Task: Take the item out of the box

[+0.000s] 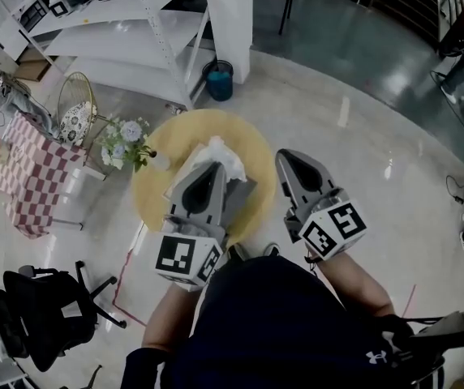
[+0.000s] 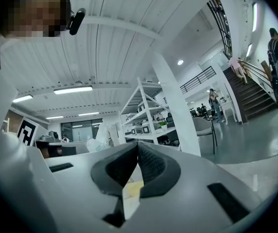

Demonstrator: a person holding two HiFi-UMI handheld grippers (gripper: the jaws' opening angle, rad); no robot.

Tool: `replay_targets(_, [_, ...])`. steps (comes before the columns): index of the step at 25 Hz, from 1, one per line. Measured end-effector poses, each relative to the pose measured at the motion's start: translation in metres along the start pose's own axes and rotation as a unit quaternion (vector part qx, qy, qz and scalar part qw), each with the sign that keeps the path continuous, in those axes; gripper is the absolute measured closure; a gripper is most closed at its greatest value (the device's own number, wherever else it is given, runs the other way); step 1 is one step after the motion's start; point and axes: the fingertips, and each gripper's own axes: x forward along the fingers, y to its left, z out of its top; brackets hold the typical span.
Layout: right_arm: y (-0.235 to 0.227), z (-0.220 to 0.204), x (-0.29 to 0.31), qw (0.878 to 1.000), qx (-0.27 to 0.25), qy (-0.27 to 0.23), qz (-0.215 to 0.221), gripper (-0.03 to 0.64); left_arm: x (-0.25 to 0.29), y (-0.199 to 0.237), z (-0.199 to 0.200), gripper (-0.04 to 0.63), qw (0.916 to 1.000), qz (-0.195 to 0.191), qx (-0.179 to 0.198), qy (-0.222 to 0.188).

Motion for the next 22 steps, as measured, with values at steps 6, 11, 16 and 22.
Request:
replay_targets(6, [0.001,0.000,0.004,1.000,-0.005,-0.003,0.002,0.604,-0.003,0.002,0.004,0.577,0.9999,0.004,0.005,-0.009])
replay_targets(11, [-0.002,0.000,0.008,1.000,-0.006,-0.005,0.002,0.604,-0.001,0.003,0.010,0.577,0.9998,0.001,0.012,-0.017])
replay_targets(16, [-0.005,-0.001,0.008,1.000,-0.007,-0.004,-0.001,0.604,0.003,-0.002,0.009,0.577,0.9995,-0.009,0.016,-0.024])
replay_targets(22, [-0.009,-0.017,0.012,1.000,0.000,0.016,-0.006,0.604,0.009,0.003,-0.009,0.577,0.9999,-0.009,0.009,-0.008])
